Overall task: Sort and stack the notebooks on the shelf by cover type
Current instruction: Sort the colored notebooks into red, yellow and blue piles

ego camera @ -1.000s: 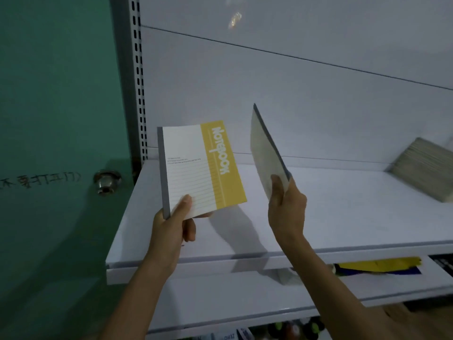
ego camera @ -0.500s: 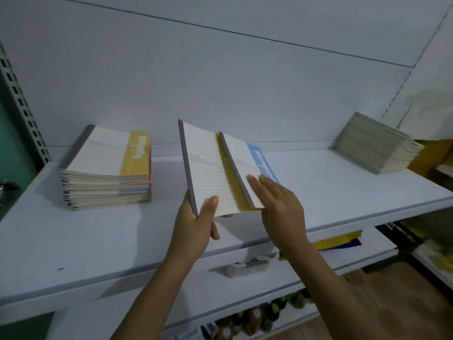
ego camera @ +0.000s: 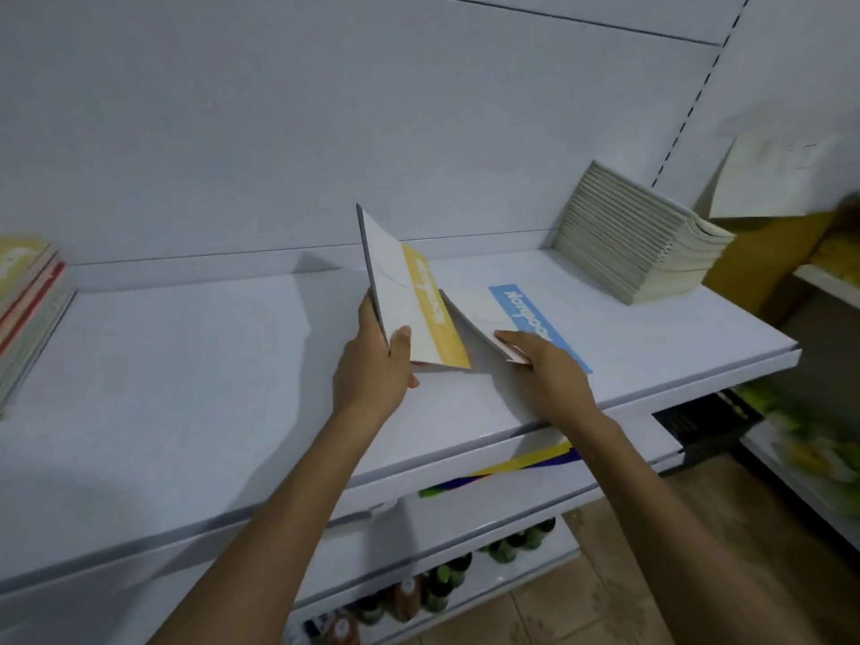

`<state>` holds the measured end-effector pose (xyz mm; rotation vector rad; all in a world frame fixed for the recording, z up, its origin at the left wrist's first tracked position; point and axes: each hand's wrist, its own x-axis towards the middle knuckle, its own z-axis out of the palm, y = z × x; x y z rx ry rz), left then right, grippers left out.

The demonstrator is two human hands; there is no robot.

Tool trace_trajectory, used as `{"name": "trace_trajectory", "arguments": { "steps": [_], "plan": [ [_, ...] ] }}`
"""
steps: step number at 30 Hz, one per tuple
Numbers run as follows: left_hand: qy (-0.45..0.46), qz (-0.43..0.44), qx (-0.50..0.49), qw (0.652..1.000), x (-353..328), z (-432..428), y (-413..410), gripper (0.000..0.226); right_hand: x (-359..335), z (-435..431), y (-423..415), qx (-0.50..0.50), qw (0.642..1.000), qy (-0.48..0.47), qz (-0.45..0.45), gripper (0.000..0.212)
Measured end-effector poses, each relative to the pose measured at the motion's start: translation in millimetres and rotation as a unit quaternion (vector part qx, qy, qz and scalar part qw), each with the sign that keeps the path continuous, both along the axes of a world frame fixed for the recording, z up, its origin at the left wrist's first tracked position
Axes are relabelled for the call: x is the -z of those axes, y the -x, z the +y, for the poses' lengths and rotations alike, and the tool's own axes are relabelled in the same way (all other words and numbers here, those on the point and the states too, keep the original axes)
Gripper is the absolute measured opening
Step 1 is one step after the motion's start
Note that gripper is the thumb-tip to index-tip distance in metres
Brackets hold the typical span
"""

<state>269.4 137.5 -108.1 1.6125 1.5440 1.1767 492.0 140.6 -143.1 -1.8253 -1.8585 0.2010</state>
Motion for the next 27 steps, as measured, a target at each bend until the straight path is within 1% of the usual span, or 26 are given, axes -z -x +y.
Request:
{"name": "trace_trajectory", "arguments": {
  "steps": [4,7,8,10,11,12,13,14,15,16,17,19,20,21,24,27],
  "plan": [
    [0.001,0.06,-0.065,0.996,8.2,19.9,-5.0,0.045,-0.4,31.9,-34.4,-0.016,1.0,0.016,0.001,0.044],
    [0.016,0.116,-0.124,0.985,15.0,29.9,2.5,0.046,-7.8,59.8,-49.5,-0.035,0.998,0.044,0.007,0.045],
    [0.014,0.122,-0.135,0.983,17.1,32.0,4.6,0.051,-9.3,67.8,-52.1,-0.048,0.997,0.059,-0.003,0.045],
    [0.001,0.094,-0.146,0.985,20.9,32.0,6.7,0.072,-8.9,77.5,-54.2,-0.071,0.993,0.082,-0.052,0.049],
    [-0.019,0.083,-0.161,0.983,21.9,31.0,7.5,0.082,-7.3,78.9,-54.3,-0.071,0.991,0.091,-0.072,0.058],
    [-0.045,0.093,-0.183,0.978,22.5,30.3,8.3,0.087,-5.7,78.8,-54.0,-0.067,0.99,0.098,-0.08,0.072],
    [-0.076,0.122,-0.202,0.969,22.5,29.4,8.8,0.085,-4.5,77.7,-53.0,-0.065,0.99,0.097,-0.083,0.084],
    [-0.11,0.156,-0.212,0.958,22.5,28.5,8.5,0.079,-2.8,77.4,-52.3,-0.068,0.99,0.085,-0.085,0.089],
    [-0.146,0.19,-0.207,0.949,22.5,27.3,7.2,0.068,-1.6,77.4,-51.7,-0.071,0.991,0.066,-0.087,0.089],
    [-0.172,0.222,-0.181,0.942,23.5,27.0,5.8,0.055,-0.8,78.0,-51.5,-0.074,0.992,0.047,-0.089,0.085],
    [-0.179,0.247,-0.136,0.943,24.9,26.4,4.1,0.044,-0.6,78.4,-51.4,-0.073,0.993,0.033,-0.087,0.081],
    [-0.132,0.286,-0.026,0.949,29.2,24.6,0.4,0.035,0.6,77.4,-51.4,-0.048,0.997,0.001,-0.058,0.074],
    [-0.107,0.303,0.012,0.947,32.2,24.9,-0.2,0.035,1.7,76.9,-51.7,-0.032,0.998,-0.02,-0.047,0.07],
    [-0.09,0.319,0.029,0.943,34.9,26.5,-0.5,0.038,2.1,76.1,-51.4,-0.022,0.998,-0.038,-0.051,0.065],
    [-0.053,0.362,0.019,0.931,40.4,32.7,1.9,0.05,3.1,77.9,-51.0,-0.031,0.996,-0.04,-0.073,0.06],
    [-0.074,0.399,-0.007,0.914,40.9,32.7,2.1,0.046,3.5,79.9,-51.3,-0.052,0.996,-0.026,-0.071,0.062]
  ]
}}
